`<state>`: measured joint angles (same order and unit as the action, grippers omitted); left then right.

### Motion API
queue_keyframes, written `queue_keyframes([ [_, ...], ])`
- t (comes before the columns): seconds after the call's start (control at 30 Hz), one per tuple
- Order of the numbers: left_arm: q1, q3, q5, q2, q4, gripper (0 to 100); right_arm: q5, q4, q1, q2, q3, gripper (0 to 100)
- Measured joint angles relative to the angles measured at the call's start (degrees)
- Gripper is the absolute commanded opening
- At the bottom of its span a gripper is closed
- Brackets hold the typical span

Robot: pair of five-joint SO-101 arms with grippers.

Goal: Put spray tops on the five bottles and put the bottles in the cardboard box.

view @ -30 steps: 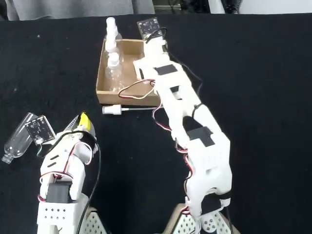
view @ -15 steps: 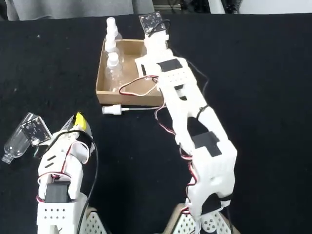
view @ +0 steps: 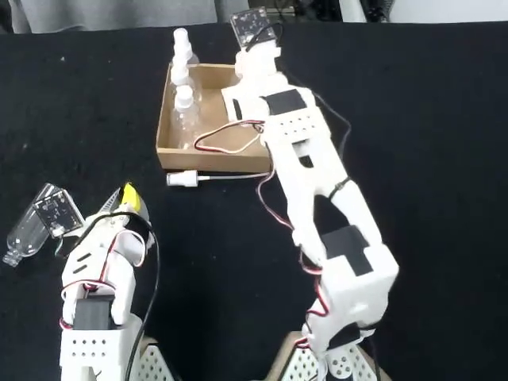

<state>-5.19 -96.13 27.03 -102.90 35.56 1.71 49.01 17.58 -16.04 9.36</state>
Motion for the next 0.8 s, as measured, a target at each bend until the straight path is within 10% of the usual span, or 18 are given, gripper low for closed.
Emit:
queue_keyframes([
  [0.8,-4.0,0.0,0.0,0.0,0.0,4,-2.7,10.0,4.7,24.9,-11.9,5.8],
])
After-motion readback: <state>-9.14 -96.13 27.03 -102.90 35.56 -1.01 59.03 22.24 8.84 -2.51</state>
